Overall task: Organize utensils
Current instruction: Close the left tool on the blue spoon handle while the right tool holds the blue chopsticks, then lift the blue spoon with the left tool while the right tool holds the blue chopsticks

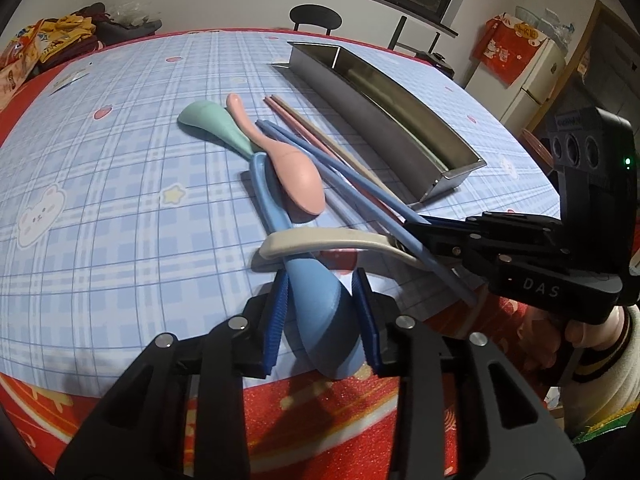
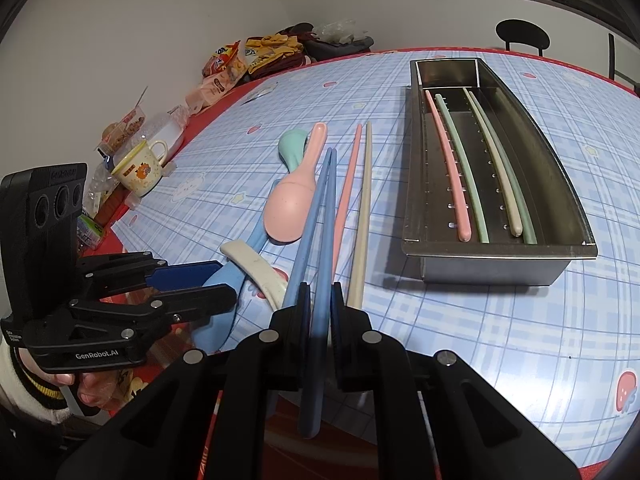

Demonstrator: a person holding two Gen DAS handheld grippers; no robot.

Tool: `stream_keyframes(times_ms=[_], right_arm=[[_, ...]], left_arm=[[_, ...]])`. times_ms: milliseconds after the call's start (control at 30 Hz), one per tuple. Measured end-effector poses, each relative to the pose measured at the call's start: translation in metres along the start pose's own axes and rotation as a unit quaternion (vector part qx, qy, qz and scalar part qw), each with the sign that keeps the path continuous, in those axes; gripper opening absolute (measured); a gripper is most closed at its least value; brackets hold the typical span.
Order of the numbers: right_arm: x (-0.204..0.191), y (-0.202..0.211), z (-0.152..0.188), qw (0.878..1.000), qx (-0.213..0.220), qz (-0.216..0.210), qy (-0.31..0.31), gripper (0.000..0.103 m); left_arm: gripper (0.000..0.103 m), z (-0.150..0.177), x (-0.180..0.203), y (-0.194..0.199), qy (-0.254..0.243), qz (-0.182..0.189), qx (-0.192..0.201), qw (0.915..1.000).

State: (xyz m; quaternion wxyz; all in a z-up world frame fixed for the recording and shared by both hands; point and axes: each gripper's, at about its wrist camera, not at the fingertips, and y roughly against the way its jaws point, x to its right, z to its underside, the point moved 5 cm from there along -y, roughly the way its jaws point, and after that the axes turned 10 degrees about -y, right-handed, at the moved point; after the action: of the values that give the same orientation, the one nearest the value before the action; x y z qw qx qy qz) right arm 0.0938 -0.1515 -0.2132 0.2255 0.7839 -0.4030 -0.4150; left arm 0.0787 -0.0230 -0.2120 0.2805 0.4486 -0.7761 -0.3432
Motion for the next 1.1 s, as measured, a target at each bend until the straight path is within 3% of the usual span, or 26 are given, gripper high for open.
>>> stream_keyframes(times_ms=[400,533,800,1100], right_arm=[[0.001,-0.001,0.001,1.0,0.0,-0.002,-0.004,0.01],[0.002,-0.001,0.001,1.0,0.0,-0.002,-0.003,0.01],[0.0,0.0,0.001,1.0,0.0,-0.003,-0.001,0.01],[0.0,-0.001,0.002,1.0,0.0,-0.002,-0.001,0.01]], left_arm=[[0.028,0.001,0.003,0.011,-0.022,-0.023,-0.001,0.9995],[0.026,0.002,0.001,0.014,-0.054,-0.049,-0.005,0.9973],[0.022,0.005,-0.021,0.025,-0.072,-0.086,-0.016,0.9936],[0.022,0.014,-0.017,0.031,-0.074,-0.072,-0.017,0.9945]])
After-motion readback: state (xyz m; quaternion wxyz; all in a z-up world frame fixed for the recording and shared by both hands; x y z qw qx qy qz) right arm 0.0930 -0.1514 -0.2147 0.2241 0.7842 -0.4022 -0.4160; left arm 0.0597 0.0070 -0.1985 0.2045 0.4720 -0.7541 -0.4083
